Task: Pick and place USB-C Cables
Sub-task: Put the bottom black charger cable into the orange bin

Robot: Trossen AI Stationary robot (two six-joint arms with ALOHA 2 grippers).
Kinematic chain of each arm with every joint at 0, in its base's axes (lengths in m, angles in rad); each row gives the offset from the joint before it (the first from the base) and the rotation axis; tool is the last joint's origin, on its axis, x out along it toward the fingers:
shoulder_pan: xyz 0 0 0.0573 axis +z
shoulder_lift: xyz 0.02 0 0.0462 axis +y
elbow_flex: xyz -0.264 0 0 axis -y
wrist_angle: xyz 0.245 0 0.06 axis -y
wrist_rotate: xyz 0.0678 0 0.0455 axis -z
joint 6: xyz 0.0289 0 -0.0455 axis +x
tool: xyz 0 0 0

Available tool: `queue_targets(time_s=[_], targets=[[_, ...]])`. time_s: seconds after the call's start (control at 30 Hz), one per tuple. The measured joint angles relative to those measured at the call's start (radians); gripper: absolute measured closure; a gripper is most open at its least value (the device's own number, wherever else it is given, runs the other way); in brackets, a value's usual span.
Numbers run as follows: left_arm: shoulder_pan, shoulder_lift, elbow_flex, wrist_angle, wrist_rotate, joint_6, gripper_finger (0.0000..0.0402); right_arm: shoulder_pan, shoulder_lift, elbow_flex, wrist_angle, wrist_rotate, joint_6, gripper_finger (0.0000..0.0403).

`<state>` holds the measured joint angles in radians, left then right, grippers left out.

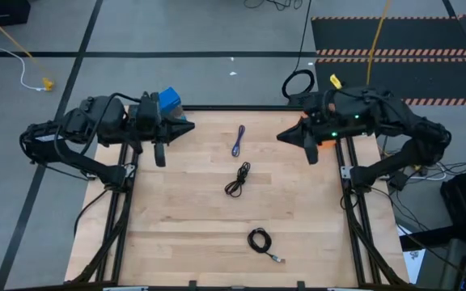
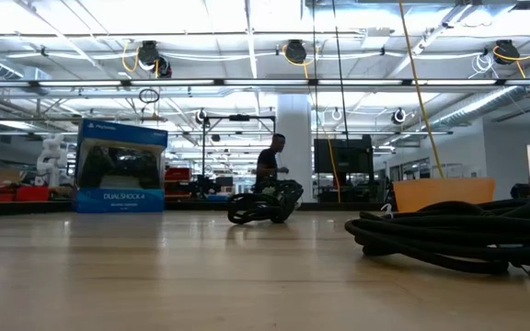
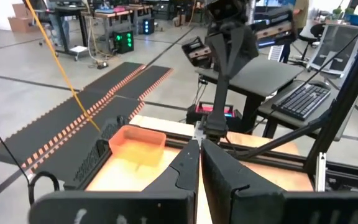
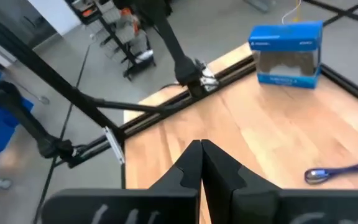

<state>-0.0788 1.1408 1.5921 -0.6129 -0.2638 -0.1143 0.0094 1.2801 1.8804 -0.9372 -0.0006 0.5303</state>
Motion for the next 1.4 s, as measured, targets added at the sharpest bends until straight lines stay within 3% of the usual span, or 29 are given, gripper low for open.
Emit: queue_targets(time_s=[0.27, 0.5, 0.73, 1.17, 1.4], targets=[[0.0, 0.0, 0.0, 0.0, 0.0, -0.004, 0.038, 0.054, 0.118, 0.188, -0.257, 0.003, 0.094, 0.0403], [0.0, 0.0, 0.0, -0.001, 0.0, -0.034, 0.038, 0.123, 0.174, 0.205, -0.438, 0.104, 0.37, 0.0403], [0.0, 0.0, 0.0, -0.018, 0.0, -0.053, 0.038, 0.225, 0.237, 0.205, -0.619, 0.083, 0.456, 0.0403], [0.0, 0.0, 0.0, -0.028, 0.0, -0.072, 0.038, 0.359, 0.271, 0.083, -0.634, 0.07, 0.366, 0.0403], [0.0, 0.0, 0.0, -0.028, 0.0, -0.075, 0.038, 0.399, 0.269, -0.039, -0.633, -0.052, 0.17, 0.0403]])
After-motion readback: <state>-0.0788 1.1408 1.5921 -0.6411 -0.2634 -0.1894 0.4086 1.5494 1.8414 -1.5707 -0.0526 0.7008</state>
